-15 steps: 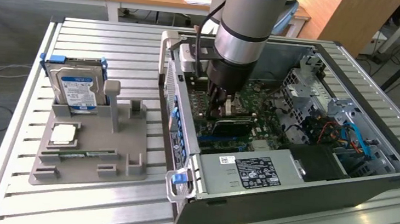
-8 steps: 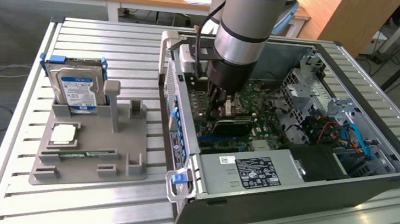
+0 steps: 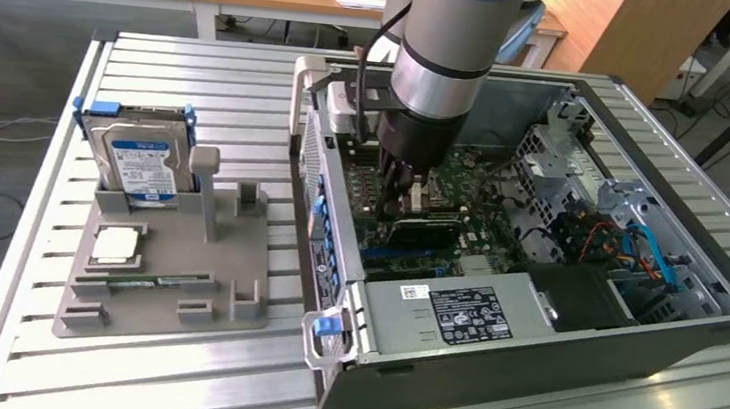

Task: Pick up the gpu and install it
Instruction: 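Press down on the gpu until it lock into place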

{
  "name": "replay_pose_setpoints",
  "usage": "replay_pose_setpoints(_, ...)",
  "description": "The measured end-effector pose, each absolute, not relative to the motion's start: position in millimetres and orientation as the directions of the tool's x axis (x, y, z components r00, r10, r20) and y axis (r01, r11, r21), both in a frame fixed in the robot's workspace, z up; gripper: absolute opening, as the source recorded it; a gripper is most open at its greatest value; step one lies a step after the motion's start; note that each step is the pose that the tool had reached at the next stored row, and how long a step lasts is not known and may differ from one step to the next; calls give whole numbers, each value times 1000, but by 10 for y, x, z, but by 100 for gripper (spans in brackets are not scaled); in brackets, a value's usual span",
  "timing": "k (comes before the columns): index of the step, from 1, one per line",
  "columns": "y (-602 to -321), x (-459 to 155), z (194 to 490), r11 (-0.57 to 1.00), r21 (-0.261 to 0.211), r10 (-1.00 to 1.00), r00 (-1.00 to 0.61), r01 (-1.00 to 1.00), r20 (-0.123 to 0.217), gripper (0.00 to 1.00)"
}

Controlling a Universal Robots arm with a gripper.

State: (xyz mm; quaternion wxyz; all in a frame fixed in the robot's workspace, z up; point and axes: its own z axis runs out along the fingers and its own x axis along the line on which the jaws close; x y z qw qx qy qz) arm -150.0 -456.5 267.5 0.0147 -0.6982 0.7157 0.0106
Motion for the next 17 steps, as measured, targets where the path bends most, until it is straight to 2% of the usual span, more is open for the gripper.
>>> replay_pose_setpoints(17,-4565,-1500,2665,25,-6,-999,-25,-1000,-36,11)
